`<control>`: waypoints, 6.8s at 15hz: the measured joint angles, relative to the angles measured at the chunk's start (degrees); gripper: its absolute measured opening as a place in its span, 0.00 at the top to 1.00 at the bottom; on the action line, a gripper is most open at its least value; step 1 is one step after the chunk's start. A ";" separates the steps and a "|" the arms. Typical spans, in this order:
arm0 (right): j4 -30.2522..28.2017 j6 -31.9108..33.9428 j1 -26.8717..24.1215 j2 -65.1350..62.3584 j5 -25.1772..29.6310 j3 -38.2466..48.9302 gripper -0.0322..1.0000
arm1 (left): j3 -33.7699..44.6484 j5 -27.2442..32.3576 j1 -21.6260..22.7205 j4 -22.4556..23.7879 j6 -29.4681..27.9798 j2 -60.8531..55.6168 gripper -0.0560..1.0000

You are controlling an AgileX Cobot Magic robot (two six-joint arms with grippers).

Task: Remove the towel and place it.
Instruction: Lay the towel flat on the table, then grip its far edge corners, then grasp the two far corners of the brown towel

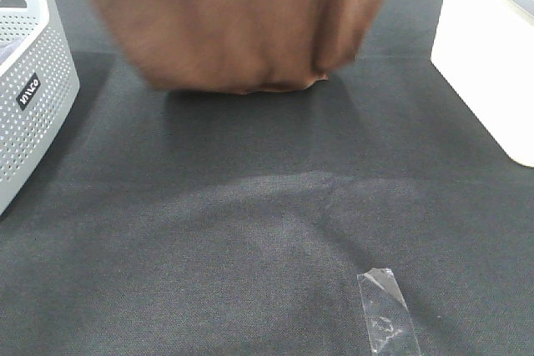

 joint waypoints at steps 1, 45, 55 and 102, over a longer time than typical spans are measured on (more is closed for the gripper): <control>1.49 0.00 0.23 -4.64 0.00 5.04 0.97 | 5.10 -0.06 0.00 -1.43 -0.52 -4.93 0.95; 9.57 -6.07 -0.63 -9.05 -10.94 71.73 0.88 | 61.59 -7.85 -14.95 -19.08 3.09 3.32 0.95; 9.91 -5.61 -0.63 -9.00 -11.69 69.33 0.23 | 61.08 -9.74 -14.95 -28.71 7.33 3.38 0.17; 6.53 -10.31 -3.84 53.11 -23.09 -6.88 0.84 | -1.03 -20.00 6.19 -13.01 -0.97 49.56 0.89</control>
